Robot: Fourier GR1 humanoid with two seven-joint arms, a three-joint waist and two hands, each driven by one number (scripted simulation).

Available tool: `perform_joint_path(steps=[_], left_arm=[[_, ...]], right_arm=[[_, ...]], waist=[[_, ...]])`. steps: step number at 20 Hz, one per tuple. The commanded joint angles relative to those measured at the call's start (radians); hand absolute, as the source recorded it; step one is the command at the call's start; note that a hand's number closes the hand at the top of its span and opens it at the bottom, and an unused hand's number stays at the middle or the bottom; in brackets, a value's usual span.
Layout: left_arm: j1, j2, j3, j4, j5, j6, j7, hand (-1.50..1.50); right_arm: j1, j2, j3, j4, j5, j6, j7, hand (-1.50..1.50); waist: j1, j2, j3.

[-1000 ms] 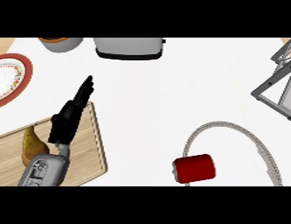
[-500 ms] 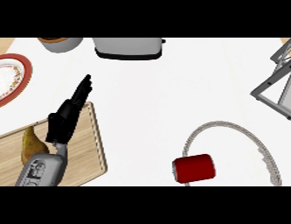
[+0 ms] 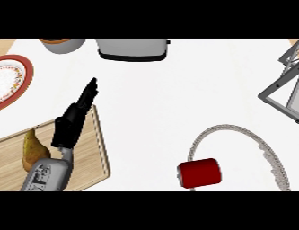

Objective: Pick the cupcake from the placemat and place it in the tiered shelf

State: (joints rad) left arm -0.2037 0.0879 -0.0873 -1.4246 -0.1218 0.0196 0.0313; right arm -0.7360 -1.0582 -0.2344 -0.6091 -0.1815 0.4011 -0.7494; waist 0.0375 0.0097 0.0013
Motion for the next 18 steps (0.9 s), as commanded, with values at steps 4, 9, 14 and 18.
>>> perform_joint_path(steps=[4, 9, 14, 18], left_arm=[[0.04, 0.006, 0.002, -0.018, 0.011, -0.023, -0.028, 0.0], [-0.038, 0.043, 0.048, -0.02, 0.039, -0.05, 0.033, 0.0], [0.017, 0.001, -0.001, -0.023, -0.014, -0.008, -0.014, 0.0], [0.015, -0.034, -0.038, -0.036, -0.036, 0.011, 0.009, 0.0]], right_arm=[[-0.137, 0.023, 0.023, 0.162, 0.063, 0.06, -0.082, 1.5], [-0.112, 0.01, 0.062, 0.211, 0.189, -0.217, -0.073, -1.5], [-0.118, 0.009, 0.048, 0.33, 0.206, -0.199, -0.141, -1.5], [-0.225, -0.006, 0.028, 0.378, 0.188, -0.104, -0.046, -1.5]], waist=[[0.014, 0.005, 0.001], [0.011, 0.009, 0.001], [0.008, 0.008, 0.002], [0.021, 0.009, 0.003]])
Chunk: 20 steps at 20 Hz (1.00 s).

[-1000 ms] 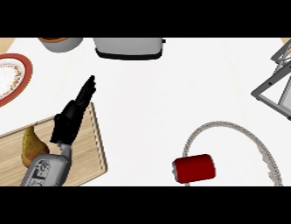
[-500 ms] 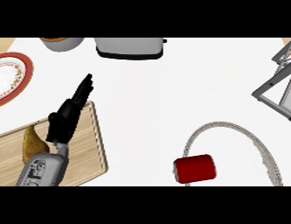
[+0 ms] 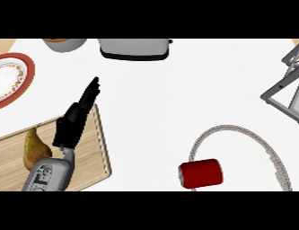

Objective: Pick the cupcake from the placemat and place it in the tiered shelf

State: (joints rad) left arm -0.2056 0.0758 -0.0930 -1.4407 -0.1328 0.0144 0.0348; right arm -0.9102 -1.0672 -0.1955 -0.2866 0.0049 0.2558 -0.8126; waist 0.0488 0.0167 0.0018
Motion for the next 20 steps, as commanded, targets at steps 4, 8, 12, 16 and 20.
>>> perform_joint_path(steps=[4, 8, 12, 16, 20], left_arm=[[-0.002, 0.016, 0.03, 0.001, 0.019, -0.013, -0.016, 0.0], [-0.009, 0.004, -0.001, -0.016, -0.008, -0.005, 0.031, 0.0], [0.012, -0.005, 0.009, -0.005, -0.002, 0.003, 0.005, 0.0], [-0.024, 0.021, 0.033, 0.003, 0.019, -0.025, 0.009, 0.0], [-0.005, 0.014, 0.031, 0.005, 0.008, -0.01, -0.011, 0.0]], right_arm=[[-0.082, -0.053, -0.045, 0.09, -0.037, 0.206, 0.07, -1.5], [-0.08, -0.054, -0.047, 0.083, -0.041, 0.296, 0.066, -1.5], [-0.074, -0.063, -0.071, 0.08, -0.066, 0.351, 0.071, -1.5], [-0.156, -0.119, -0.165, 0.16, -0.162, 0.408, 0.255, -1.5], [-0.206, -0.194, -0.245, 0.226, -0.237, 0.383, 0.412, -1.5]], waist=[[0.002, 0.001, 0.002], [-0.004, -0.002, 0.002], [-0.014, -0.004, 0.002], [-0.005, 0.002, 0.003], [0.002, 0.006, 0.004]])
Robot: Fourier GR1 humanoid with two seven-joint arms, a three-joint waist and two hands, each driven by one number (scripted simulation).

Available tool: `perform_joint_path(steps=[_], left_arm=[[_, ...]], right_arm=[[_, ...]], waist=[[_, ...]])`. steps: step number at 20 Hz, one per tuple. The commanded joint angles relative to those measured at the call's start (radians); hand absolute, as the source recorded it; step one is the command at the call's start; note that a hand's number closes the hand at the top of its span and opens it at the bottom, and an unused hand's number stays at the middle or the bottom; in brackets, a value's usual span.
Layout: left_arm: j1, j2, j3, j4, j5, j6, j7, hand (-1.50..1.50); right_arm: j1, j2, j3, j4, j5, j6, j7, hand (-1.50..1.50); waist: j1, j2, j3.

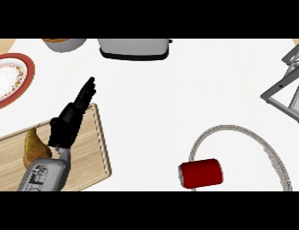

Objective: Pick the cupcake from the placemat and place it in the tiered shelf

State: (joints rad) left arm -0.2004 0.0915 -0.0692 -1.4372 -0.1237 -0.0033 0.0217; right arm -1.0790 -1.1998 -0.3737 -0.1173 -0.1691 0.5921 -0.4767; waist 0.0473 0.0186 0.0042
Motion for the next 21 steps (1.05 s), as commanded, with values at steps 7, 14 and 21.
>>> perform_joint_path(steps=[7, 14, 21], left_arm=[[-0.026, -0.006, -0.006, -0.008, 0.002, -0.008, 0.007, 0.0], [-0.034, -0.011, -0.003, -0.016, 0.006, -0.004, 0.019, 0.0], [-0.023, 0.007, 0.012, -0.018, 0.008, -0.006, 0.002, 0.0]], right_arm=[[-0.01, -0.176, -0.037, 0.082, -0.032, 0.083, 0.263, -1.5], [0.098, -0.197, 0.001, 0.06, 0.01, 0.132, 0.191, -1.5], [0.158, -0.224, 0.01, 0.047, 0.022, 0.196, 0.139, -1.5]], waist=[[0.011, 0.015, 0.004], [0.007, 0.025, 0.014], [-0.001, 0.026, 0.02]])
